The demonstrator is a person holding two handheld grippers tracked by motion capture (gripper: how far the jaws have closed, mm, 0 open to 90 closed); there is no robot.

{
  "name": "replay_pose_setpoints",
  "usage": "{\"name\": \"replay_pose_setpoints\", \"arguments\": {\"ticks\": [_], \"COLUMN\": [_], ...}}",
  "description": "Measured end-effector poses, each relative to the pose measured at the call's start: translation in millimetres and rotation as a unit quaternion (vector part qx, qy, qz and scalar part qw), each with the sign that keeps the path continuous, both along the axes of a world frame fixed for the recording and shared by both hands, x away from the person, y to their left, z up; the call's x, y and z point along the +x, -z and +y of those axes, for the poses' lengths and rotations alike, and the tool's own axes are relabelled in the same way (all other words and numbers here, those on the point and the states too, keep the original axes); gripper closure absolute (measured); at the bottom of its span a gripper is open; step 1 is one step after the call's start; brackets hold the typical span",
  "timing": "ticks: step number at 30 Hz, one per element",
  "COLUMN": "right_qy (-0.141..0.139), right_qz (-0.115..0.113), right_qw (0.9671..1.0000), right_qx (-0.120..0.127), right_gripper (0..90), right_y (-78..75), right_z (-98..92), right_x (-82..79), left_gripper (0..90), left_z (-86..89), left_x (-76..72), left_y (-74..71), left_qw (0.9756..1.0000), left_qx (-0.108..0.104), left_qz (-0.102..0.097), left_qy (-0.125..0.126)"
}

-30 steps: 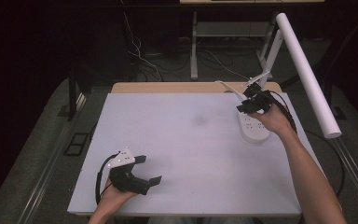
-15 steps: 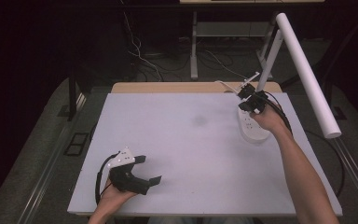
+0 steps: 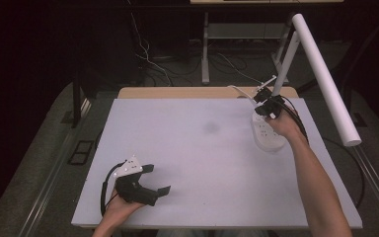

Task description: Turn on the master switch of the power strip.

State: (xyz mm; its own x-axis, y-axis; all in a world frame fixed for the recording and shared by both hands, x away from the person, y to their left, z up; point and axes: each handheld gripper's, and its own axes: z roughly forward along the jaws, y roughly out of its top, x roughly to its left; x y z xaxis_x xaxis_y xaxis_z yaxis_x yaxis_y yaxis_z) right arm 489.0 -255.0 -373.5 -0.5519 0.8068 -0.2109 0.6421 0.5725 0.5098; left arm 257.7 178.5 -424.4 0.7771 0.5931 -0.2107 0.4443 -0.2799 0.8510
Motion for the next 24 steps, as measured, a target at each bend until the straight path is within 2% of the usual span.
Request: {"name": "replay_pose_setpoints", "arguments": {"ticks": [16,24], "right_qy": [0.010,0.016], "right_qz": [0.013,0.020], "right_qw": [0.9998,0.9989], "right_qx": [-0.013,-0.039], "right_gripper": [89.5,89.6], "right_y": [19.2,28.7], "right_z": [2.3,8.6], "right_x": [9.7,11.7], "left_gripper": [0.0,0.0], "left_z": [3.4,4.0], "left_x": [1.4,1.5], "left_y": [0.9,0.8], "left_qw": [1.0000,1.0000], "left_qx": [0.002,0.003], "left_qz": [0.003,0.003], "left_qy": [-0.007,-0.007]}}
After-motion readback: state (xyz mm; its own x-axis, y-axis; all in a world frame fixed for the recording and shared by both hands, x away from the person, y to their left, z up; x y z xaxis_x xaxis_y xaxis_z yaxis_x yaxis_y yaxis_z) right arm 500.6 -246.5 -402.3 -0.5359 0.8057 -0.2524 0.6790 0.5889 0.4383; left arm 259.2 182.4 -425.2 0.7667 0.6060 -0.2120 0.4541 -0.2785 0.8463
